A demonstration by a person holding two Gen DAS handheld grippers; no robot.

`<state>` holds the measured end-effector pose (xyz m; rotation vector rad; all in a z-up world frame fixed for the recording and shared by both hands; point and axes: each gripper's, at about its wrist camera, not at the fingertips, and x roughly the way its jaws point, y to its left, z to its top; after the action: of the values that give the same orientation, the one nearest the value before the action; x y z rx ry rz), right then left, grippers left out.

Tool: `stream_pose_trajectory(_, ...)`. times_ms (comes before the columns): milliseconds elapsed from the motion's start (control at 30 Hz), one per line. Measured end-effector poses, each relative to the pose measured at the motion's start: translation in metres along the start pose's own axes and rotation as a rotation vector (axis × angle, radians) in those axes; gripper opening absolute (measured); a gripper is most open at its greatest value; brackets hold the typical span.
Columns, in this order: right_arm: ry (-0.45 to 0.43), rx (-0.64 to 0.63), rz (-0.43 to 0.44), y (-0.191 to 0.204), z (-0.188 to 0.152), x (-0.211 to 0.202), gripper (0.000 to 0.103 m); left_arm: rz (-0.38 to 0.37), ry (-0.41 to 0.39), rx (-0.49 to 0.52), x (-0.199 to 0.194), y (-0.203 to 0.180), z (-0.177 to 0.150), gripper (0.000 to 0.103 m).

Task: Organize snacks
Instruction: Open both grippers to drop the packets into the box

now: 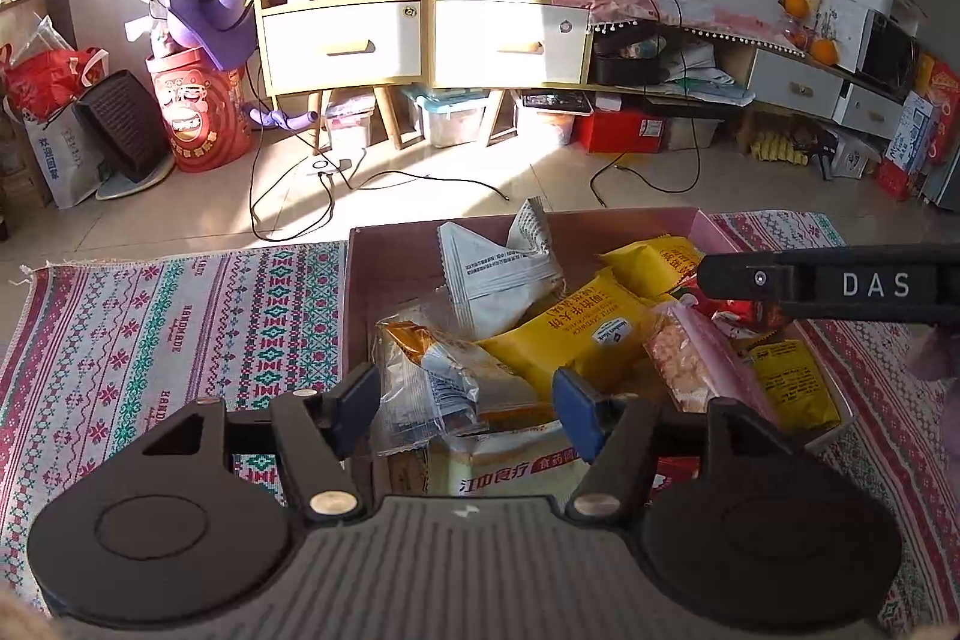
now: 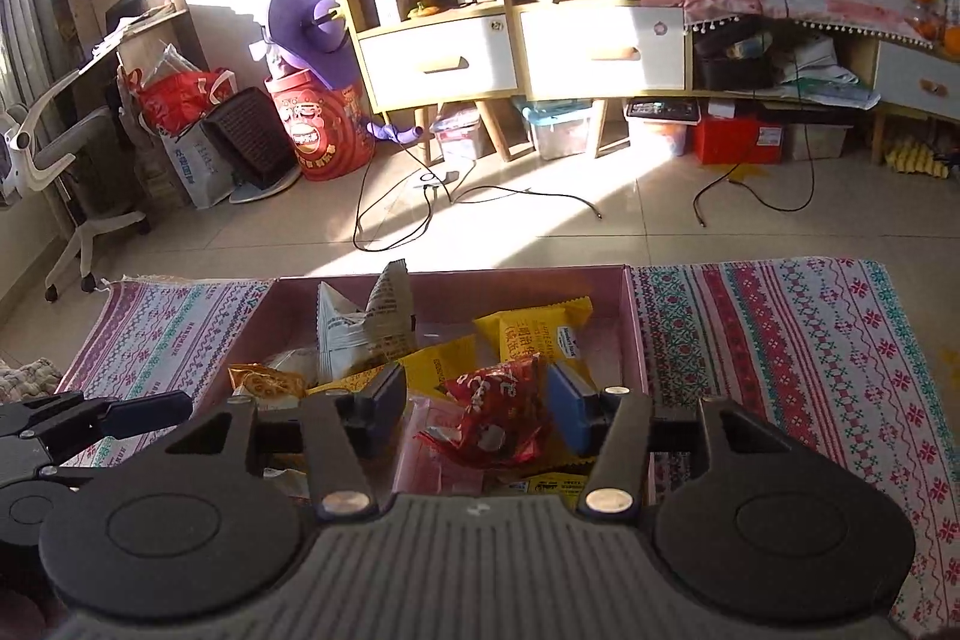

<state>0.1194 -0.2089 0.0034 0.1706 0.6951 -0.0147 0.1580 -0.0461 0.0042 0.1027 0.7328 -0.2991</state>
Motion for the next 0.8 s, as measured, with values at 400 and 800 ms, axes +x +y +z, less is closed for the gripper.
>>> stream_pose_trajectory(400,0.016,-0.053,-0.008,0.003,-0.006,-0.02,0.068,-0.004,-0.013,0.01,-0.026,0.008,-0.012,0.088)
stream_pose_trajectory(800,0.033,-0.114,0.005,0.008,-0.024,-0.045,0.076,-0.022,-0.017,0.031,-0.054,0.014,-0.029,0.097)
